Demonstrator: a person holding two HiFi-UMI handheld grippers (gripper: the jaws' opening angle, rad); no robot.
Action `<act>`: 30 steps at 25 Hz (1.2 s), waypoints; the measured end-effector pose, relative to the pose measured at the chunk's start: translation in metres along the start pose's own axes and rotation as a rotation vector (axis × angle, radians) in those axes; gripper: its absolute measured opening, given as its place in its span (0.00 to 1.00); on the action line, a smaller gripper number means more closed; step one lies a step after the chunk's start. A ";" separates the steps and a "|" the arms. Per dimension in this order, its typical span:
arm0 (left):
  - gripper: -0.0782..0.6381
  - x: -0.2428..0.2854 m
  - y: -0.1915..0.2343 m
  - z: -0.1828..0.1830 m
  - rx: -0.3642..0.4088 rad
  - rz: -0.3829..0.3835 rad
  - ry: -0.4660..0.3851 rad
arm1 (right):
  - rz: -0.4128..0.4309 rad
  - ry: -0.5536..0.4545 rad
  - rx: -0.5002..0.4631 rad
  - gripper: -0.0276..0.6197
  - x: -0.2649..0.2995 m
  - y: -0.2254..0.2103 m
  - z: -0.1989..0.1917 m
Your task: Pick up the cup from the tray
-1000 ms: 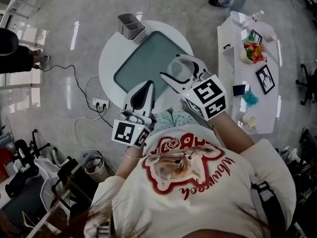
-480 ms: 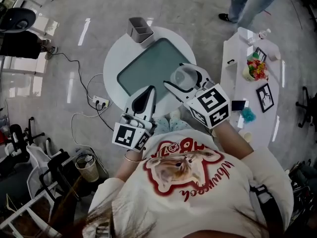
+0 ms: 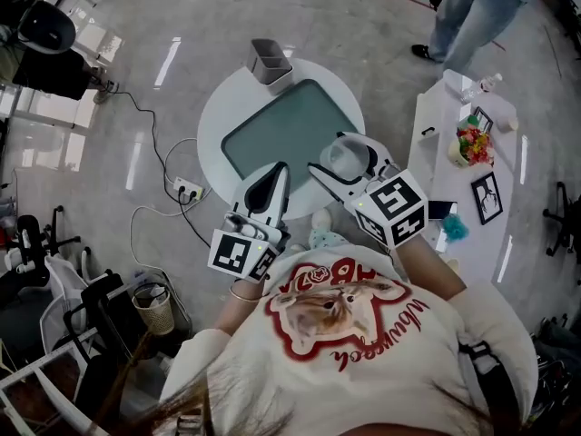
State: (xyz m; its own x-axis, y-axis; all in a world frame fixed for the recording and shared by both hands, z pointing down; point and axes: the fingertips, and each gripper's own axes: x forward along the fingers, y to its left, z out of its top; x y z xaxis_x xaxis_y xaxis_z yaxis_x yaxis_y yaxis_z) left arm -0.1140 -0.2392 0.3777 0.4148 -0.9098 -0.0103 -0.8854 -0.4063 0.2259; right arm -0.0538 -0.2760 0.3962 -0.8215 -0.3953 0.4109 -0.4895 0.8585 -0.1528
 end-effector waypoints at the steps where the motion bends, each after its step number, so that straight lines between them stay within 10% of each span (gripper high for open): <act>1: 0.13 -0.001 -0.001 0.001 0.004 -0.004 -0.004 | -0.004 -0.007 0.001 0.54 -0.002 0.001 0.002; 30: 0.13 -0.203 -0.108 -0.013 0.023 -0.110 -0.010 | -0.136 -0.165 0.086 0.54 -0.125 0.179 -0.049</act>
State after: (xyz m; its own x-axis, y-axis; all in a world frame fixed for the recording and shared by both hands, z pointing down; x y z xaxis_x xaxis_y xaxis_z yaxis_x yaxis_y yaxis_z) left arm -0.0997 -0.0098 0.3676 0.5074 -0.8606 -0.0440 -0.8393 -0.5052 0.2008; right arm -0.0240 -0.0571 0.3611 -0.7794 -0.5598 0.2815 -0.6164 0.7654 -0.1847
